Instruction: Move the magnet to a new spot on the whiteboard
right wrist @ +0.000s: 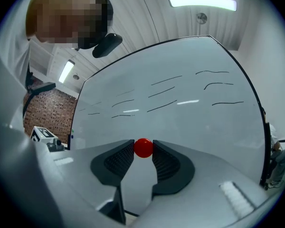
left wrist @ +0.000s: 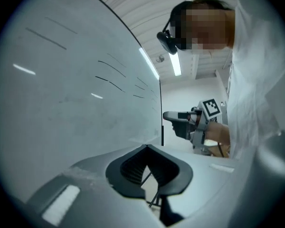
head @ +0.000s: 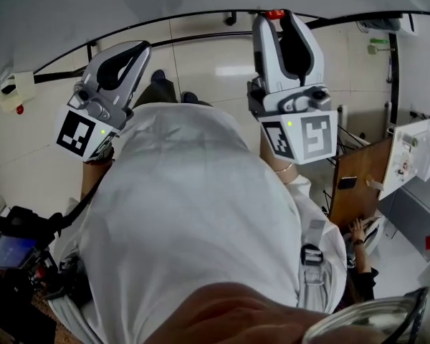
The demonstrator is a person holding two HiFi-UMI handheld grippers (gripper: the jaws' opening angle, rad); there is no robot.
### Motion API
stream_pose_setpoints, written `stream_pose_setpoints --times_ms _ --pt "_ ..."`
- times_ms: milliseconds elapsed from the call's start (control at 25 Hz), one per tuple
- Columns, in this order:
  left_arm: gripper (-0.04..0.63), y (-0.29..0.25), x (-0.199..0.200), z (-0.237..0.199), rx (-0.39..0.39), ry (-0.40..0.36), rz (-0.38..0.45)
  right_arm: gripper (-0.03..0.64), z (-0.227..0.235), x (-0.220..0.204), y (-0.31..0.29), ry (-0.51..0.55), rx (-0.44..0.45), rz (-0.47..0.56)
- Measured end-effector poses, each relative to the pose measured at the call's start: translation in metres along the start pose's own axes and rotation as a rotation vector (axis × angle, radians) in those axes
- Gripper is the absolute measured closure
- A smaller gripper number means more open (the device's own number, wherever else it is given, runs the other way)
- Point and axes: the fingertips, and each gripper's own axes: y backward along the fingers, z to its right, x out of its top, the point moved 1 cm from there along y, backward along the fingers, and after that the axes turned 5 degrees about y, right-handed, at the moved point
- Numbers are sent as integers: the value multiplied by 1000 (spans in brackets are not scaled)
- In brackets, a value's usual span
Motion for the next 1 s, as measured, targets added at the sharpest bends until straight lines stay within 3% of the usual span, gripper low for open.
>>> stream_pose_setpoints --times_ms 120,280,480,840,1000 --pt "594 -8 22 -48 -68 114 97 494 3 5 -47 49 -22 -16" --pt "595 -21 29 -96 -96 64 60 494 12 5 -102 96 -79 -39" --pt "595 -27 29 -103 -215 77 49 494 24 8 -131 111 -130 -43" --pt "595 -56 26 -99 -332 65 5 494 32 6 -157 163 -173 -76" --pt "595 -59 27 -98 -371 94 7 494 34 5 -159 158 -187 -77"
